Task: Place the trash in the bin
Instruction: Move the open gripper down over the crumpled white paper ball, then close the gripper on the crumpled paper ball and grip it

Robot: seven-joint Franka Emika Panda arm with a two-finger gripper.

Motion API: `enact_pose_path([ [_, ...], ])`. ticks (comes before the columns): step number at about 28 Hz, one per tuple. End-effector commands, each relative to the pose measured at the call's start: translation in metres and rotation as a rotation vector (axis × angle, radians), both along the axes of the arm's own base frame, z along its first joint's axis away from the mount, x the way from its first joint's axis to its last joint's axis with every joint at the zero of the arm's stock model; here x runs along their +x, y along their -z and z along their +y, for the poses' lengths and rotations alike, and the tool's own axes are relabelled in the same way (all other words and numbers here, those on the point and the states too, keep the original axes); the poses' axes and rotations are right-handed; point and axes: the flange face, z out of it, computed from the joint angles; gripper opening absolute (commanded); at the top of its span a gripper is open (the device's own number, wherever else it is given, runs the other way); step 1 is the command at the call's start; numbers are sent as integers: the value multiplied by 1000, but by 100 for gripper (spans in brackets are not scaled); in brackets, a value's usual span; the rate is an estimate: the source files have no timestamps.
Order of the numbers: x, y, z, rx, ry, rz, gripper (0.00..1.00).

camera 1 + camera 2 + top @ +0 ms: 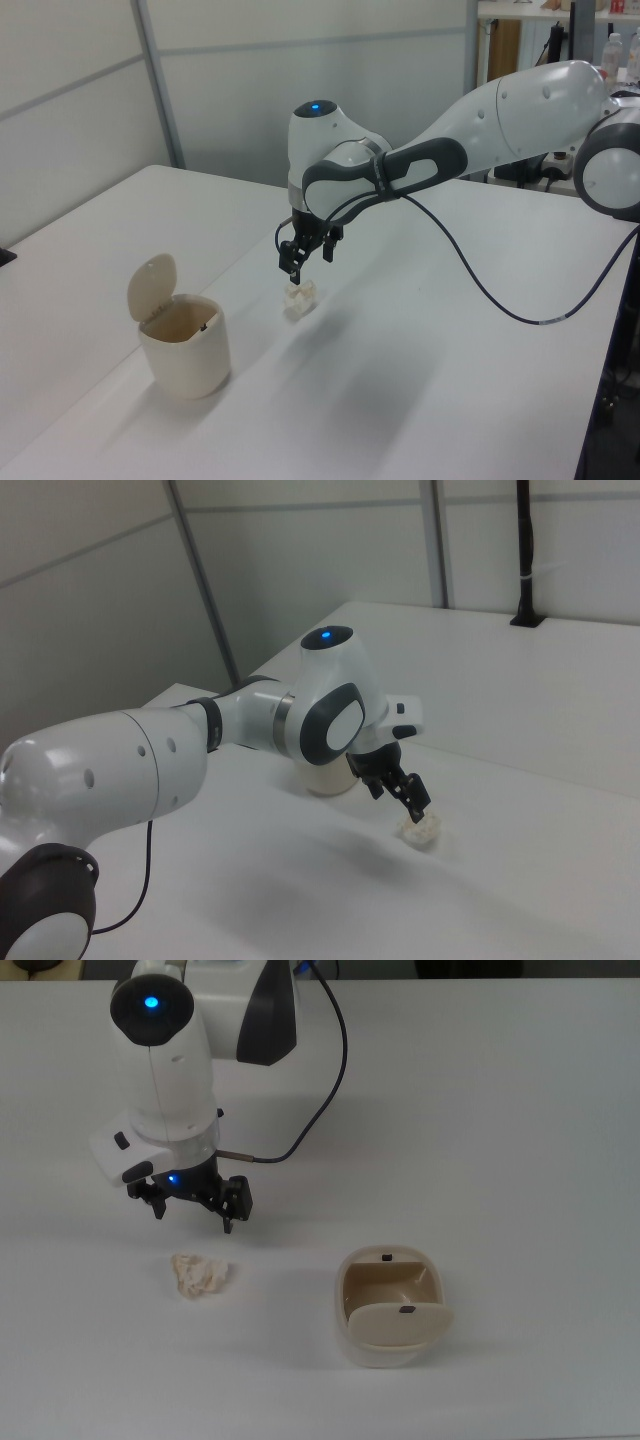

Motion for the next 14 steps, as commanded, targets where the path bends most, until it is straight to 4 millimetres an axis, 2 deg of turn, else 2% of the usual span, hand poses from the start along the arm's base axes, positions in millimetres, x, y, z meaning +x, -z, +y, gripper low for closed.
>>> enact_pose_path([
  [1,9,13,1,-34,-6,-39,100],
  [7,14,29,0,-52,-22,-56,100],
  [14,21,51,8,-73,-39,-55,100],
])
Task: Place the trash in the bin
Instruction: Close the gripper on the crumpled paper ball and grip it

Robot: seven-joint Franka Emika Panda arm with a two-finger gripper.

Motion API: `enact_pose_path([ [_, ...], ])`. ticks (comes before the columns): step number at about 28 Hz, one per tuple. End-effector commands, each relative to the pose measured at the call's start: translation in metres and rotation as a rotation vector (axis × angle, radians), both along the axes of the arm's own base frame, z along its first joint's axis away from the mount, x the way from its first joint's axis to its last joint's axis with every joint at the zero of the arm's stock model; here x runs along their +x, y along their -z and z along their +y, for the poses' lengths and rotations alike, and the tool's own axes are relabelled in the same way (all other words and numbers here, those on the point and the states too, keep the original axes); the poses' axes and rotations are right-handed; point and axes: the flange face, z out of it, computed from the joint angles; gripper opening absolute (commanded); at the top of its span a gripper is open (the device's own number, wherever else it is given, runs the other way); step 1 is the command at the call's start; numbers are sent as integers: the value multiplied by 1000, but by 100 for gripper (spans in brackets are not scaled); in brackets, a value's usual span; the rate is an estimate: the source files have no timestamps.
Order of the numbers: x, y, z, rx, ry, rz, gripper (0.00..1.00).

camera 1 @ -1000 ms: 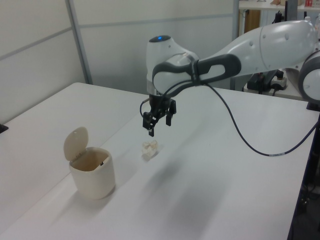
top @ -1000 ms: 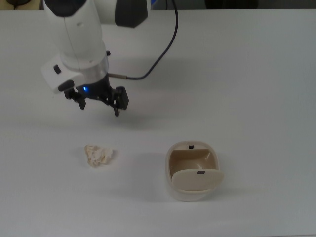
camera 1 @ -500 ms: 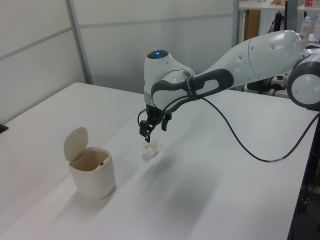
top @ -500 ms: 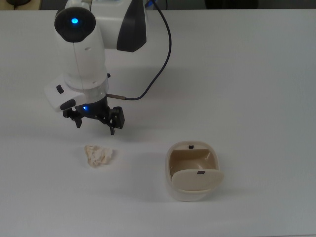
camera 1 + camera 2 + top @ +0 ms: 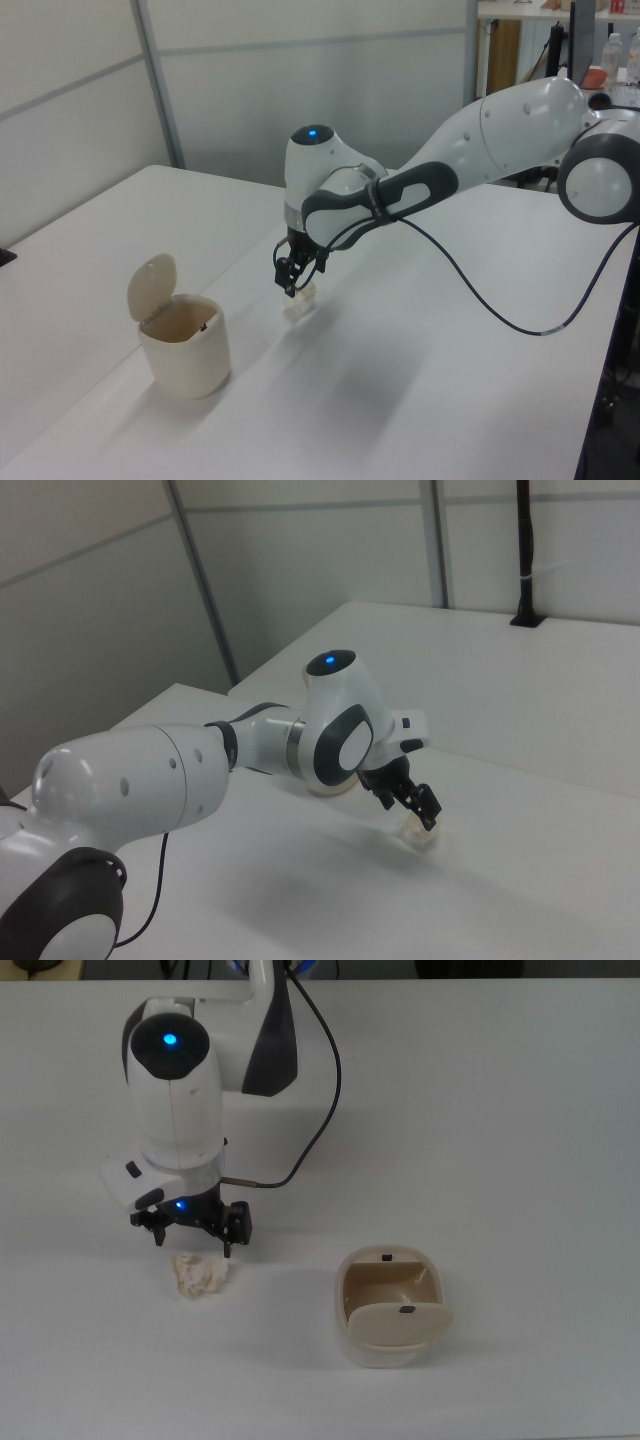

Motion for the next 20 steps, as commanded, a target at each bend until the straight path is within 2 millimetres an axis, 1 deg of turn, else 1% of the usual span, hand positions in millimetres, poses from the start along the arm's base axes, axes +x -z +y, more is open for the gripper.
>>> enact_pose_path([
  [1,9,15,6,-34,10,-15,100],
  [3,9,18,5,-44,13,-13,100],
  [4,10,26,6,-51,13,-6,100],
  [5,10,30,7,-52,13,-2,100],
  [9,14,34,17,-48,9,-25,100],
  [13,15,33,17,-52,12,-40,100],
  [15,16,39,18,-50,14,-35,100],
  [20,17,41,18,-64,18,-38,100],
])
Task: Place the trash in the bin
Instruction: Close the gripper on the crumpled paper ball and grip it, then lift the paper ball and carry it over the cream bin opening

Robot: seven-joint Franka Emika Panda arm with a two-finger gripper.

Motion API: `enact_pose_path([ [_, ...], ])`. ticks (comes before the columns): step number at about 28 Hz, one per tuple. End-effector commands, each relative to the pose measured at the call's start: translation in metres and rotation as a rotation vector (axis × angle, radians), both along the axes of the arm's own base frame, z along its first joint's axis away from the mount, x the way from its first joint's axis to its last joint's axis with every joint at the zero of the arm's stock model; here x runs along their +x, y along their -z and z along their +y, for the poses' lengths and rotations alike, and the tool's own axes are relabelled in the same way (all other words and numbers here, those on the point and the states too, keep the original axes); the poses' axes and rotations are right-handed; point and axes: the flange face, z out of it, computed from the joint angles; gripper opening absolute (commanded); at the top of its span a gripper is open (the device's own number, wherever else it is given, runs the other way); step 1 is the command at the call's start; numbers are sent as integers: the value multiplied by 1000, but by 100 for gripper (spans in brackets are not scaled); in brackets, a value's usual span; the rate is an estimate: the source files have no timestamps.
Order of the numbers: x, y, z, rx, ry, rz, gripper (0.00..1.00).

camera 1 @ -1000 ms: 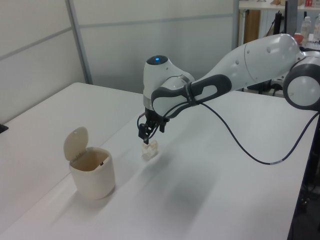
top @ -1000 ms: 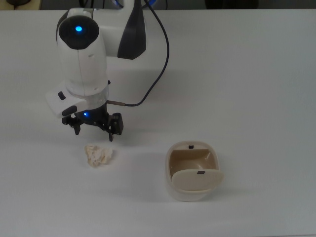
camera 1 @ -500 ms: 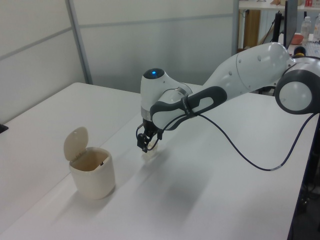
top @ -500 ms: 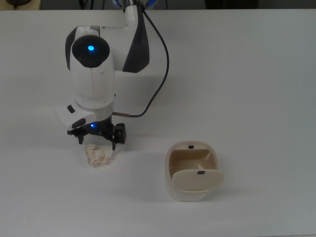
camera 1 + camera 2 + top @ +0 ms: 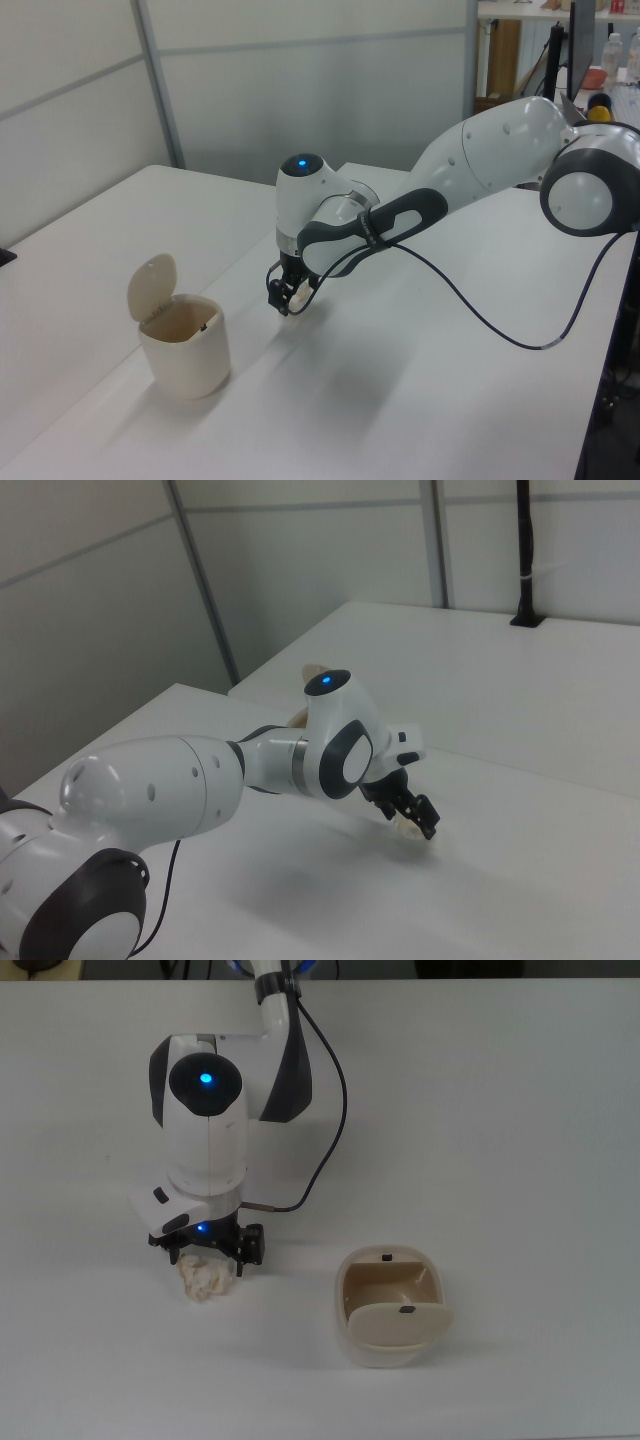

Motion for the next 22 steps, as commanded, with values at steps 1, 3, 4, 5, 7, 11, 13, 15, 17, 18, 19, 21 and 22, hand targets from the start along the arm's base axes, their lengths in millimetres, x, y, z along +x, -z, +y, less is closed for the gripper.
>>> enact_pose_path([
  [1,6,3,1,-28,19,-26,100],
  [3,6,3,1,-34,16,-26,98],
  [4,6,3,1,-39,13,-26,95],
  [5,6,3,1,-40,12,-28,92],
  [7,7,1,1,-44,7,-40,84],
  [11,8,2,2,-51,-2,-49,54],
  [13,8,2,0,-51,-2,-51,28],
  [15,8,2,0,-51,0,-49,15],
  [17,8,1,0,-51,0,-52,3],
  [18,8,1,0,-49,2,-51,0],
  [19,8,1,0,-49,2,-51,0],
  [21,8,0,0,-47,9,-54,0],
  [22,8,0,-1,-46,15,-54,0],
])
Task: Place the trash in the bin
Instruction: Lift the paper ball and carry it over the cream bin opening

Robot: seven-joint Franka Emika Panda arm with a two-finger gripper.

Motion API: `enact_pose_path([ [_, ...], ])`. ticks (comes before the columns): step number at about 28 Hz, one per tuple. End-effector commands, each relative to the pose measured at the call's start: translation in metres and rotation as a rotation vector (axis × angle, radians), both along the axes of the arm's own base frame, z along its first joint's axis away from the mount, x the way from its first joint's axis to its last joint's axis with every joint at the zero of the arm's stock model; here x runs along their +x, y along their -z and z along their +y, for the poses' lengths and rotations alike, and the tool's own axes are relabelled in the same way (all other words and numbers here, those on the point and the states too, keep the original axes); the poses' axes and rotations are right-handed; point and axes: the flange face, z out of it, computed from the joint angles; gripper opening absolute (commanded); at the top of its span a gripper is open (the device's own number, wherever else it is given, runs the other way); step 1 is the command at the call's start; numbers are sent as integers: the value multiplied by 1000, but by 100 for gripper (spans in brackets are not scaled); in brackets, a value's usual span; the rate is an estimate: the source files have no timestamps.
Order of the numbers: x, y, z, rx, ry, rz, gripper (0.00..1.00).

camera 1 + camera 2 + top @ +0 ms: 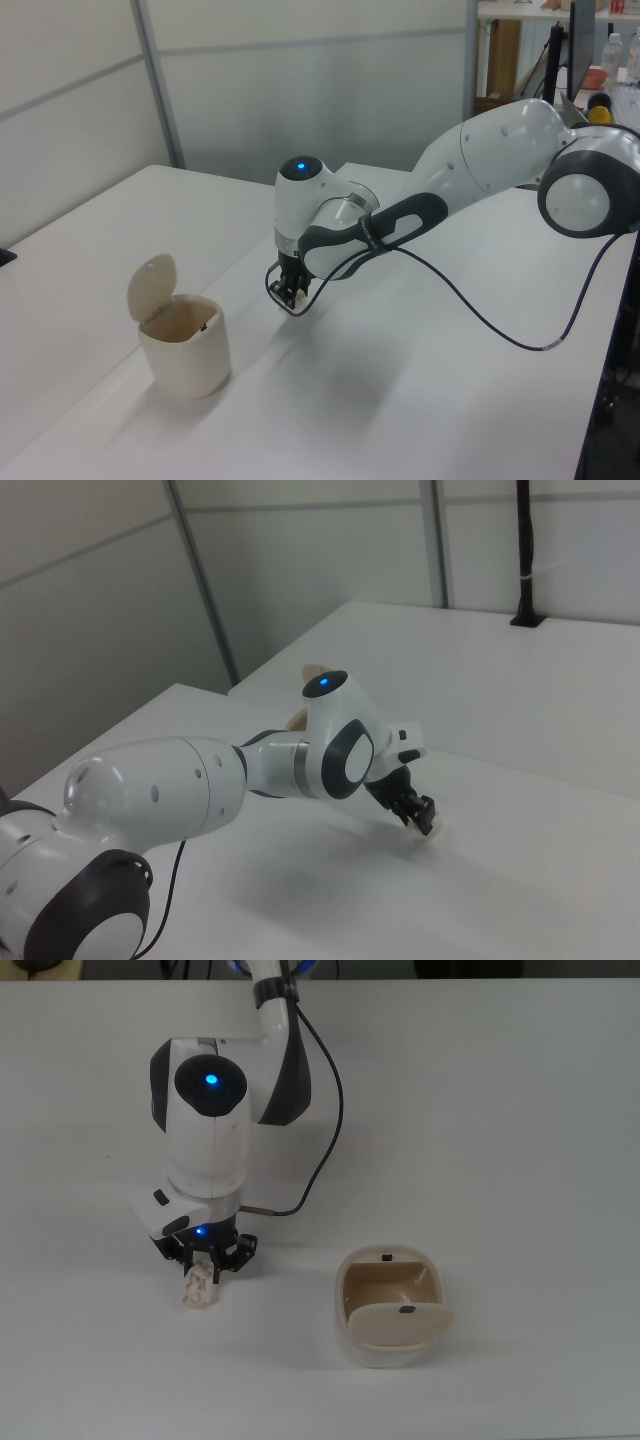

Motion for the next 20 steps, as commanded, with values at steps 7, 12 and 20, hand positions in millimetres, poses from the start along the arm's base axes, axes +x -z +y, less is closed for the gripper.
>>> enact_pose_path([
  [7,3,-35,0,3,61,-73,0],
  [12,0,-86,15,74,92,-134,0],
  [20,-9,-147,68,206,89,-194,0],
])
